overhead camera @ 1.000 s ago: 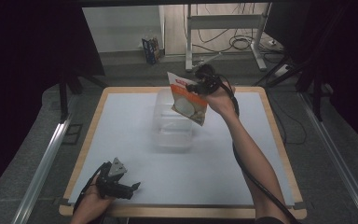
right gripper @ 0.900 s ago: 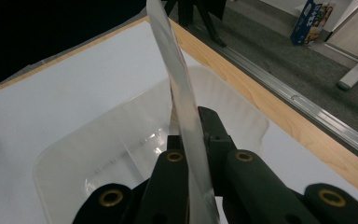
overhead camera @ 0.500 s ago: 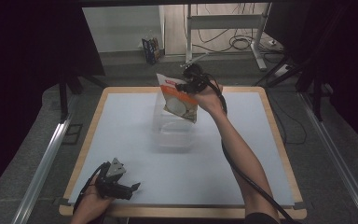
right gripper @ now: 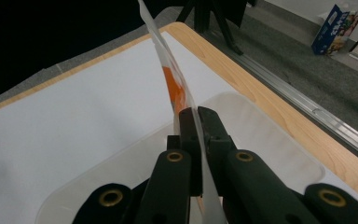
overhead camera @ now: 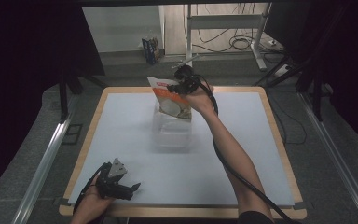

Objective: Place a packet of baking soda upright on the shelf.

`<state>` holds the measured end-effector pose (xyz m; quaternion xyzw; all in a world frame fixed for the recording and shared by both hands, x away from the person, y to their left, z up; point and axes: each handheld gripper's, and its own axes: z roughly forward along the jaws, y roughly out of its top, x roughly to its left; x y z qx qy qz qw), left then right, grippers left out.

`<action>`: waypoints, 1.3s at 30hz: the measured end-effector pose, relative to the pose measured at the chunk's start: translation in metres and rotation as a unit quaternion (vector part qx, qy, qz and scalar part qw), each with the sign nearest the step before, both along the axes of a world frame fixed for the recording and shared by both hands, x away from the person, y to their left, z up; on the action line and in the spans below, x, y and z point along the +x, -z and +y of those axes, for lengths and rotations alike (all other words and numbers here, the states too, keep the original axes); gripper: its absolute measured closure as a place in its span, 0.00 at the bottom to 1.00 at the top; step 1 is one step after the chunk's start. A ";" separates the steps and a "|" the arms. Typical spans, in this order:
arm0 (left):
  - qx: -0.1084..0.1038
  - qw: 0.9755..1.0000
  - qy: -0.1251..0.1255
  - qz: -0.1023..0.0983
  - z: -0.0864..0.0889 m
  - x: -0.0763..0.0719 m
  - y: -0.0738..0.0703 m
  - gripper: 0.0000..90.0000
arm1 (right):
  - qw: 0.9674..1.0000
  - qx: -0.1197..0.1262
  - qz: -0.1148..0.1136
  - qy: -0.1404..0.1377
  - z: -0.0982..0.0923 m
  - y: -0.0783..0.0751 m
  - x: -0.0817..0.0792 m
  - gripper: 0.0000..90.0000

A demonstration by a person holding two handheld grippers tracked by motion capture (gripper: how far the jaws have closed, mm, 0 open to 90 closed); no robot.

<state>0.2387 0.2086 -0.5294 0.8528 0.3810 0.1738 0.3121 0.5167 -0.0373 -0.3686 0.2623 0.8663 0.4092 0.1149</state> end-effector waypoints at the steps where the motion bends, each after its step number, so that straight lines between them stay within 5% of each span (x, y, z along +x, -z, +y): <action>1: 0.000 1.000 -0.001 0.000 0.000 0.000 0.000 0.06 | 1.000 0.000 0.000 0.000 0.001 0.000 0.000 0.98; 13: 0.001 1.000 -0.001 -0.002 -0.001 -0.001 0.000 0.06 | 1.000 -0.002 0.023 0.008 -0.002 0.032 0.008 0.98; 15: -0.002 1.000 -0.001 0.002 0.000 0.000 0.000 0.06 | 1.000 -0.013 0.007 0.003 -0.004 0.033 0.007 0.98; 29: -0.021 1.000 0.015 0.013 0.004 -0.001 -0.002 0.05 | 0.999 -0.038 0.011 0.007 -0.010 0.035 0.004 0.96; 39: -0.034 0.999 0.015 0.011 0.007 -0.002 -0.002 0.04 | 0.999 -0.036 -0.015 0.012 -0.013 0.032 0.001 0.69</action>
